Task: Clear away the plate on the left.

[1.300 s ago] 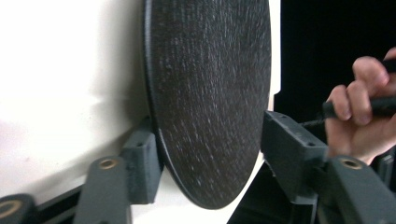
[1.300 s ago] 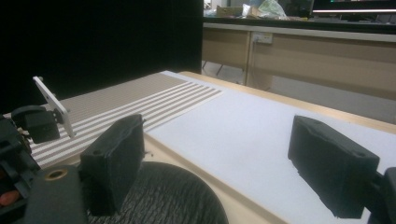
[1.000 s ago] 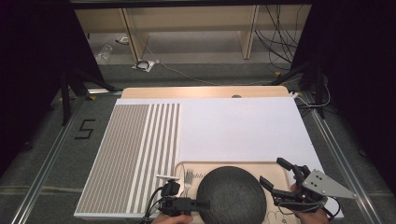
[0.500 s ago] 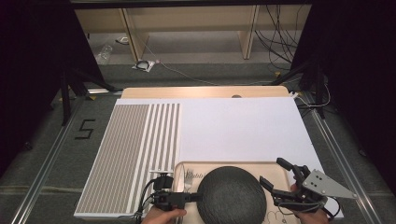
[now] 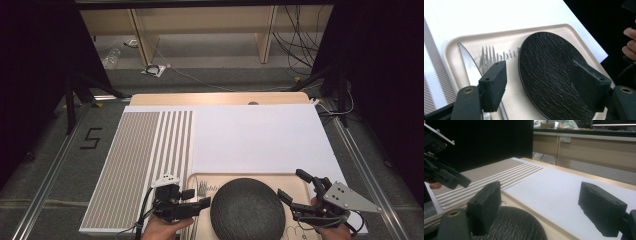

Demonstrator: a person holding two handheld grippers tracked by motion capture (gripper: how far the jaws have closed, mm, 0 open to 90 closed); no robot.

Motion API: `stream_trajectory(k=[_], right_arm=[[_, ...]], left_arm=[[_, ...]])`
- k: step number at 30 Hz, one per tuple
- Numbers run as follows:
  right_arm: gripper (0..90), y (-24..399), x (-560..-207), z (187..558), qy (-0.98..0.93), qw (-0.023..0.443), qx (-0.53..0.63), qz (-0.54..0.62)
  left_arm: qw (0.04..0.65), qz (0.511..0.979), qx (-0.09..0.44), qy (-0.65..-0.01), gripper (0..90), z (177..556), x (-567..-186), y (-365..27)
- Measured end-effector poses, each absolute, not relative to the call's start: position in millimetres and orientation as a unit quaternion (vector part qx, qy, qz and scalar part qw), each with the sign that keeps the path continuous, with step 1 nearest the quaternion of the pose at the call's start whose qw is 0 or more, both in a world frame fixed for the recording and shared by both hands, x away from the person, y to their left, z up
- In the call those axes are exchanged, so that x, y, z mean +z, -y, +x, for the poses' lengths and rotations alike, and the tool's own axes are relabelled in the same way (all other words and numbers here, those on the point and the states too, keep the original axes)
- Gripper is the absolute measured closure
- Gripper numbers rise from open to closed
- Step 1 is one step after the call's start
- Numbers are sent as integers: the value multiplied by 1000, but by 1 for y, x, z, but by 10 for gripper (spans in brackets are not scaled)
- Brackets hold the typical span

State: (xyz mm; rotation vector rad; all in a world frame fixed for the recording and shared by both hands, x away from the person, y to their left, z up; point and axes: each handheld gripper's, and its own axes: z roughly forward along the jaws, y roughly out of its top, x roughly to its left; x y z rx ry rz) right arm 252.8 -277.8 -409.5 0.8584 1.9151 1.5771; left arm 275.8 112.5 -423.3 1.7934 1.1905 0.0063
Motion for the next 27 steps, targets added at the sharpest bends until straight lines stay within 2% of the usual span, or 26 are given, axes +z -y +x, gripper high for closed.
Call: stream_trajectory(k=[11,22,27], right_arm=[[194,278,-410,253,-706,253,580,317],[194,278,-410,253,-706,252,581,317],[194,277,-410,253,-706,251,581,317]], left_arm=[[511,732,66,-445,261,276,-415,-125],[537,719,83,-434,256,279,-413,-139],[538,722,110,-420,246,277,-412,-142]])
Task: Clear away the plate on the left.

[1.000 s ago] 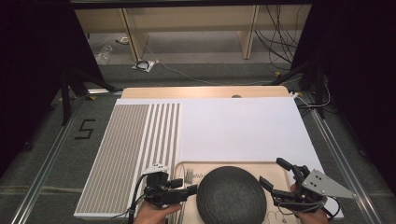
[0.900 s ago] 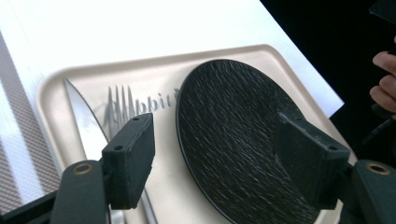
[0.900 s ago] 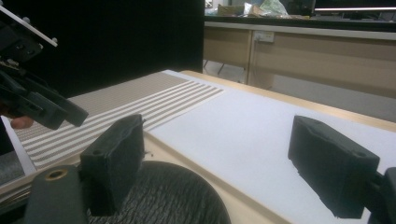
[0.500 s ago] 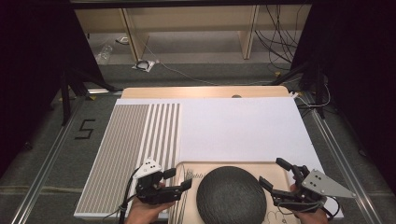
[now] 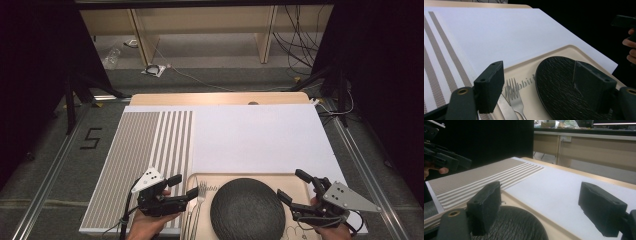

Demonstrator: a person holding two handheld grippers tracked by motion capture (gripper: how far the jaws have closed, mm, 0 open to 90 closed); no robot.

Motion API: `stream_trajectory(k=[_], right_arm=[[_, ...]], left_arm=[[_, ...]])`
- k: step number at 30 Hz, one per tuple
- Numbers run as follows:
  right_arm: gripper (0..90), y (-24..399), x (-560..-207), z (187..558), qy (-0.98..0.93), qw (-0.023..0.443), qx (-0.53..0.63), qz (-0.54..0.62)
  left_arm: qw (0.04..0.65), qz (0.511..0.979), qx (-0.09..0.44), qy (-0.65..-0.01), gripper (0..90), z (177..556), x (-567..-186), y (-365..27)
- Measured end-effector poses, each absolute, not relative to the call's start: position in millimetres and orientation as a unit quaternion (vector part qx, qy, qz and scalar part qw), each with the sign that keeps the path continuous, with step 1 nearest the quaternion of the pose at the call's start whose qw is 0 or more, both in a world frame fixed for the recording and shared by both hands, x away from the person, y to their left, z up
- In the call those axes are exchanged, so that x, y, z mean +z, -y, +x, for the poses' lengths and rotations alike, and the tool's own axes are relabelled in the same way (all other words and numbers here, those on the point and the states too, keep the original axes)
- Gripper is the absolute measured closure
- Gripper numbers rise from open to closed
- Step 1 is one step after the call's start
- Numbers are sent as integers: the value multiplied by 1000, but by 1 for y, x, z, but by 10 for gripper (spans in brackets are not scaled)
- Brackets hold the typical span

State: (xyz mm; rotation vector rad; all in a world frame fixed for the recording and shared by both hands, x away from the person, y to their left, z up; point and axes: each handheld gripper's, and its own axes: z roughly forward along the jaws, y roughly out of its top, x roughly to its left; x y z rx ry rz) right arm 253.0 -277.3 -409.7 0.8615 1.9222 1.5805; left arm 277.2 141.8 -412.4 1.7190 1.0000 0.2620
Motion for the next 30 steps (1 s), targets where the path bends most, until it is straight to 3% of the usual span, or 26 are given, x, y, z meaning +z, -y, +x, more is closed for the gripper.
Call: stream_trajectory(k=[30], right_arm=[[193,277,-409,253,-706,252,581,317]], left_arm=[[570,706,149,-394,209,276,-418,-160]])
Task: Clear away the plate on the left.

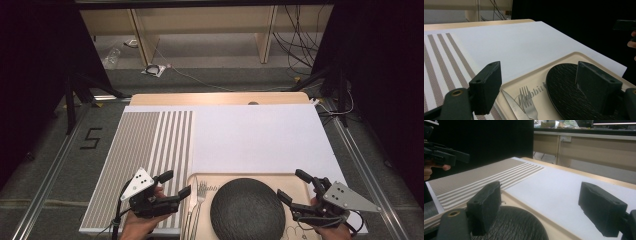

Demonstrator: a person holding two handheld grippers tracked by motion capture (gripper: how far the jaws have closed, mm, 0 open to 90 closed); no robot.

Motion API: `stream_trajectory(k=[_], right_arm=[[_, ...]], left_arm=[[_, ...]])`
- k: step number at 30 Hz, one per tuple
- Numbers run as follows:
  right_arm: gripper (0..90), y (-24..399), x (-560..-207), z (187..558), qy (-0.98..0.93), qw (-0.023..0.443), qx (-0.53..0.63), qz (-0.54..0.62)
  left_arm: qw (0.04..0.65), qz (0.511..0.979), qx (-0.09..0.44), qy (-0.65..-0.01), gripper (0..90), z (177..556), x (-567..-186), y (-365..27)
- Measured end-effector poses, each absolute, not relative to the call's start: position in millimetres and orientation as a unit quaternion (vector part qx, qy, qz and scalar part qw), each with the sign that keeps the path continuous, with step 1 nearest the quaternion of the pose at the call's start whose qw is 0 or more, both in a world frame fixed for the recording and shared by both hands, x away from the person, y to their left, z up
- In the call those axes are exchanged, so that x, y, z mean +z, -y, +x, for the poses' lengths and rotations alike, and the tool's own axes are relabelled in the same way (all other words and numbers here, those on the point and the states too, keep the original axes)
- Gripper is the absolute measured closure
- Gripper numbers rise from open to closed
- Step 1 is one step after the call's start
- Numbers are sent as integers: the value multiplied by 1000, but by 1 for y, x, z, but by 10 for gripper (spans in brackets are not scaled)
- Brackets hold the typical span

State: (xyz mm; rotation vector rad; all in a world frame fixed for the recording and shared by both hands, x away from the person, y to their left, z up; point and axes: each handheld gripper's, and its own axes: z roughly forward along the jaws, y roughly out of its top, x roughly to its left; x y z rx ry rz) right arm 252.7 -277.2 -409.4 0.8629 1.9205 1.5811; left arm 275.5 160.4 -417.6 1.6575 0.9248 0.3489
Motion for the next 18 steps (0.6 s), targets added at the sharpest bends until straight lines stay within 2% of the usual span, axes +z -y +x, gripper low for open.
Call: stream_trajectory(k=[18], right_arm=[[192,277,-409,253,-706,252,581,317]], left_arm=[[577,697,161,-394,199,276,-417,-164]])
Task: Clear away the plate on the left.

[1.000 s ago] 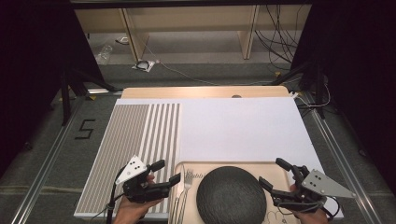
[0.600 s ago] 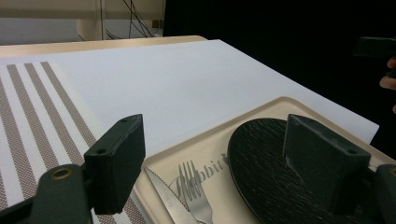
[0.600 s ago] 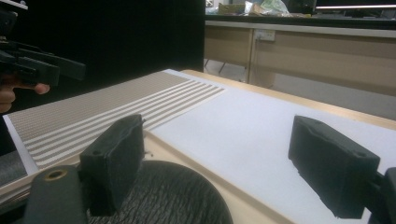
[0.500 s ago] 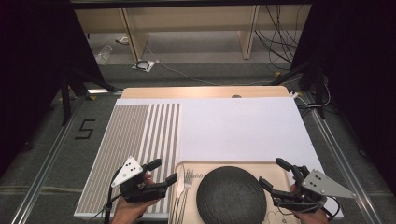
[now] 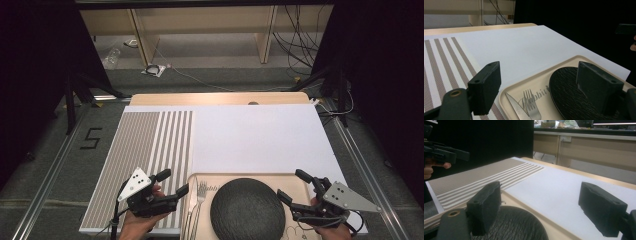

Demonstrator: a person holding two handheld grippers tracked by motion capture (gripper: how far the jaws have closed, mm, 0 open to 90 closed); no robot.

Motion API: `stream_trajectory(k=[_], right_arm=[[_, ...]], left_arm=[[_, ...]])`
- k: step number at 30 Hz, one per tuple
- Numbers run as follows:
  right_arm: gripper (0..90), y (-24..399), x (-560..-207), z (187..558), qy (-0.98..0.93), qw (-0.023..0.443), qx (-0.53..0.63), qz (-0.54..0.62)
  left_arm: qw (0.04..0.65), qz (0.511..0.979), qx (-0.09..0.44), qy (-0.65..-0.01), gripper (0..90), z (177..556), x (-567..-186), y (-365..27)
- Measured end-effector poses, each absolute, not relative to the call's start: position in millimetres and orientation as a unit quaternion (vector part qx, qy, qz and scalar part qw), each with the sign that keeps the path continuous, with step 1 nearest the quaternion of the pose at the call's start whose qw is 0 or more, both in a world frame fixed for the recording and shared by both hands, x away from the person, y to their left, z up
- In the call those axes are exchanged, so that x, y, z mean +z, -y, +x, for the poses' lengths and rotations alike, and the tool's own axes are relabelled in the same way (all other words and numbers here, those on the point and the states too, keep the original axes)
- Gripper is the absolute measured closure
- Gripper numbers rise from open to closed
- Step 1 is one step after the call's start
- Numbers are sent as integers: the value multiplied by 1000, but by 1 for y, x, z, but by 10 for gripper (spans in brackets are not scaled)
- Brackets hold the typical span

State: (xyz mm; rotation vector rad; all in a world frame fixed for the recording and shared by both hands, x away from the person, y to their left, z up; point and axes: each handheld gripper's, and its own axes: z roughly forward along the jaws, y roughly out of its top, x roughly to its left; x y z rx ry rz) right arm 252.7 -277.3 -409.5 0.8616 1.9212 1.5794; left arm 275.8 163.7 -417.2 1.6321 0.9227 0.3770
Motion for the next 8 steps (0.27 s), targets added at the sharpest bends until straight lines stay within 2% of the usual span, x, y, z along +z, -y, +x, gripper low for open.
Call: stream_trajectory(k=[8], right_arm=[[192,277,-410,253,-707,252,580,317]], left_arm=[[579,694,161,-396,199,277,-417,-164]])
